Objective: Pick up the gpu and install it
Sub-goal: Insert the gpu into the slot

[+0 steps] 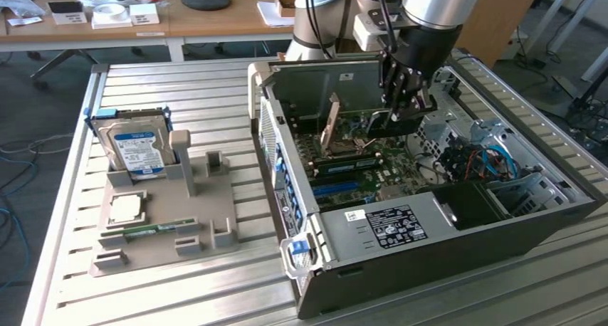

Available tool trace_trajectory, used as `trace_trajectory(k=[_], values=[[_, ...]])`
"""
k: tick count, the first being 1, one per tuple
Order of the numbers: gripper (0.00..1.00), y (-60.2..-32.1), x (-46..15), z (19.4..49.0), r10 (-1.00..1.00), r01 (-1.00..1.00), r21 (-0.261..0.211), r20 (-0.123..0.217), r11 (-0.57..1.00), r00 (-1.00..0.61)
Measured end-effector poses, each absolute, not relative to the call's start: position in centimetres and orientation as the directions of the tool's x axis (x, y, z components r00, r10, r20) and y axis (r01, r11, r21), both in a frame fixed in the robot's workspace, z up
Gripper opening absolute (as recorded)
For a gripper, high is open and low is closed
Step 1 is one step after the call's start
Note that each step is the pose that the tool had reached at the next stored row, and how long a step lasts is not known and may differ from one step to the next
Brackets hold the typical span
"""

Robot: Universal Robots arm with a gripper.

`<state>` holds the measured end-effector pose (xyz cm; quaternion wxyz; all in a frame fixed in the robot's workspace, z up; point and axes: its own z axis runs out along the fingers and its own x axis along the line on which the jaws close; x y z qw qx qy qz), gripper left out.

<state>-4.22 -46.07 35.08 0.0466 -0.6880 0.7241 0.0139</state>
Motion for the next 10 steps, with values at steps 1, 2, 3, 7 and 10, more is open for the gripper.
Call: trace_trajectory(k=[1,2,3,7,10], values=[[0.27,-46.07,-4.22,35.09,-0.995,-0.998,-0.044,-0.086,0.053,-0.049],[0.27,-46.07,-4.22,35.09,-0.995,-0.998,-0.044,-0.086,0.053,-0.049],[0.27,-46.07,-4.22,35.09,-0.995,-0.998,-0.044,-0.086,0.053,-0.049],[0.27,-46.07,-4.22,35.09,-0.995,-0.998,-0.044,-0.086,0.053,-0.049],[0.27,-46.07,-4.25,35.09,-0.995,-0.998,-0.044,-0.086,0.053,-0.049]])
